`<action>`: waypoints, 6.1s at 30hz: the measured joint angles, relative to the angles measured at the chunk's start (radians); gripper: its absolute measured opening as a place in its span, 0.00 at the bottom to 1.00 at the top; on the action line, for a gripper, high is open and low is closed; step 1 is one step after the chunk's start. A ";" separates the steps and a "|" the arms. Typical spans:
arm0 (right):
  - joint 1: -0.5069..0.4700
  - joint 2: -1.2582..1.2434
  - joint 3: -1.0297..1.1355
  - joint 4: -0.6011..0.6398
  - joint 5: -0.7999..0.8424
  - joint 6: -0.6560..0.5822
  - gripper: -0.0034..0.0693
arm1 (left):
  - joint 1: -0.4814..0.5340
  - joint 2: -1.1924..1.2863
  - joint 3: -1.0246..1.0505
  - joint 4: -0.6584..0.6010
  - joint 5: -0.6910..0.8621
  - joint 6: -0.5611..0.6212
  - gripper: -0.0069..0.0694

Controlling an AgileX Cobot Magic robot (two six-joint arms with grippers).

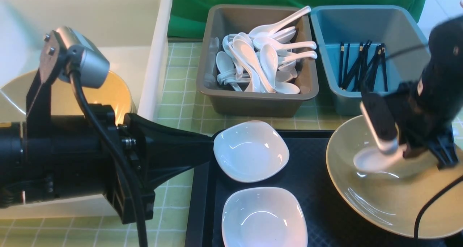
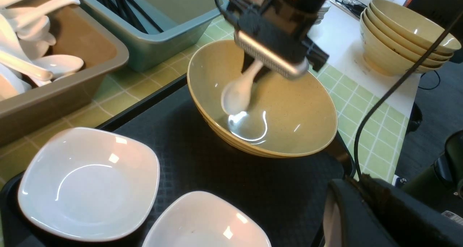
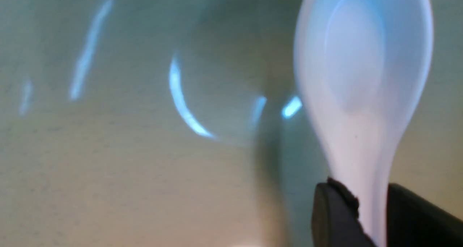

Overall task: On green table put chopsticks spoon bowls plates into blue grey white boxes.
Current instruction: 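Reach down and grasp the white spoon resting in the bowl with the right gripper, then place the white spoon into the bin of spoons with the right gripper, then grasp the large bowl on the tray by its rim, then place the tan bowl onto the bowl stack in the left bin with the left gripper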

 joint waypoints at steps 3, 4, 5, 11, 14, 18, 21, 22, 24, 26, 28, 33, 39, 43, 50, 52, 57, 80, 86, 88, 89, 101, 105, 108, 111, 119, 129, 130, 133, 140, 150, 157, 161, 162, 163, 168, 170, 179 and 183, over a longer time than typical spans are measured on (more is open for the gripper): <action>0.000 0.000 -0.065 0.048 0.002 0.015 0.27 | 0.000 0.000 0.000 0.000 -0.006 0.000 0.09; 0.000 0.003 -0.114 0.103 -0.011 0.050 0.27 | 0.000 0.000 0.000 0.000 -0.016 0.000 0.09; 0.000 0.005 -0.138 0.139 -0.020 0.063 0.27 | 0.000 0.000 0.000 0.000 -0.022 0.000 0.09; 0.000 0.087 -0.280 0.543 -0.190 0.133 0.27 | 0.000 0.000 0.000 0.000 -0.145 0.002 0.09; 0.000 0.179 -0.346 0.773 -0.300 0.136 0.27 | 0.000 0.000 0.000 -0.001 -0.237 0.002 0.09; 0.000 0.320 -0.442 0.987 -0.463 0.137 0.27 | 0.000 0.000 0.000 -0.006 -0.311 0.003 0.09; 0.000 0.426 -0.518 1.057 -0.551 0.137 0.27 | 0.000 0.000 0.000 -0.008 -0.321 0.003 0.09; 0.000 0.454 -0.538 1.066 -0.563 0.137 0.27 | 0.000 0.000 0.000 -0.008 -0.321 0.003 0.09; 0.000 0.513 -0.577 1.075 -0.577 0.159 0.27 | 0.000 0.000 0.000 -0.008 -0.317 0.003 0.09; 0.000 0.532 -0.586 1.076 -0.579 0.178 0.27 | 0.000 0.000 0.000 -0.008 -0.308 0.003 0.09; 0.000 0.541 -0.594 1.076 -0.581 0.204 0.27 | 0.000 0.000 0.000 -0.008 -0.291 0.003 0.09; 0.000 0.500 -0.600 1.046 -0.570 0.225 0.38 | 0.000 0.000 0.000 -0.007 -0.245 0.003 0.09; 0.000 0.380 -0.604 0.872 -0.427 0.248 0.52 | 0.000 0.000 0.000 0.001 -0.197 0.003 0.09; -0.015 0.263 -0.605 0.754 -0.271 0.311 0.56 | 0.000 0.000 0.000 0.004 -0.147 -0.001 0.09; -0.035 0.045 -0.576 0.580 0.076 0.391 0.55 | 0.000 0.000 0.000 0.036 0.056 -0.022 0.09; -0.034 -0.046 -0.513 0.568 0.076 0.420 0.53 | 0.000 0.000 0.000 0.071 0.159 -0.022 0.09; -0.034 -0.223 -0.317 0.550 0.103 0.477 0.36 | 0.000 0.000 0.000 0.112 0.297 -0.024 0.09; -0.034 -0.875 0.379 0.451 -0.021 0.870 0.08 | -0.195 0.570 -0.286 -0.043 0.039 -0.192 0.14; -0.034 -0.876 0.382 0.451 0.006 0.870 0.08 | -0.344 0.877 -0.636 0.321 0.018 -0.594 0.35; -0.034 -0.876 0.382 0.452 0.016 0.870 0.08 | -0.363 0.952 -0.741 0.436 0.050 -0.715 0.43; -0.034 -0.876 0.382 0.452 0.020 0.870 0.08 | -0.373 1.004 -0.792 0.488 0.072 -0.767 0.48; -0.034 -0.876 0.382 0.452 0.053 0.839 0.09 | -0.386 1.322 -1.194 0.660 0.243 -0.911 0.63; -0.034 -0.876 0.382 0.452 0.053 0.832 0.10 | -0.386 1.350 -1.198 0.620 0.259 -0.861 0.45; -0.034 -0.876 0.382 0.452 0.053 0.832 0.10 | -0.386 1.362 -1.198 0.574 0.261 -0.853 0.23; -0.034 -0.876 0.382 0.452 0.053 0.814 0.10 | -0.380 1.360 -1.199 0.551 0.257 -0.849 0.13; -0.034 -0.897 0.383 0.655 -0.011 0.609 0.11 | -0.312 1.234 -1.198 0.603 0.316 -0.794 0.11; -0.034 -0.894 0.349 1.080 -0.129 0.213 0.11 | -0.034 0.855 -1.175 0.597 0.435 -0.738 0.11; -0.034 -0.877 0.336 1.094 -0.138 0.181 0.11 | 0.054 0.763 -1.124 0.593 0.438 -0.730 0.11; -0.034 -0.834 0.323 1.117 -0.141 0.133 0.11 | 0.204 0.627 -1.019 0.582 0.438 -0.722 0.11; -0.029 -0.702 0.321 1.211 -0.125 0.046 0.12 | 0.693 0.320 -0.544 0.502 0.359 -0.714 0.11; 0.157 -0.595 0.321 1.239 -0.150 -0.080 0.13 | 0.927 0.272 -0.164 0.385 0.055 -0.726 0.11; 0.185 -0.567 0.321 1.242 -0.183 -0.086 0.14 | 0.927 0.281 -0.151 0.475 0.022 -0.781 0.12; 0.185 -0.565 0.321 1.244 -0.201 -0.086 0.15 | 0.927 0.281 -0.151 0.607 0.027 -0.977 0.17; 0.185 -0.565 0.321 1.244 -0.205 -0.086 0.16 | 0.927 0.280 -0.151 0.630 0.028 -1.017 0.19; 0.185 -0.565 0.321 1.244 -0.207 -0.086 0.16 | 0.927 0.279 -0.151 0.640 0.028 -1.051 0.21; 0.185 -0.565 0.321 1.245 -0.212 -0.069 0.17 | 0.927 0.275 -0.152 0.662 0.028 -1.109 0.45; 0.185 -0.565 0.321 1.245 -0.213 -0.056 0.17 | 0.927 0.275 -0.161 0.666 0.031 -1.112 0.54; 0.185 -0.565 0.321 1.204 -0.216 0.044 0.19 | 0.927 0.275 -0.362 0.814 0.189 -1.111 0.94; 0.185 -0.553 0.320 1.069 -0.242 0.232 0.23 | 0.889 0.267 -0.459 0.807 0.272 -1.066 0.95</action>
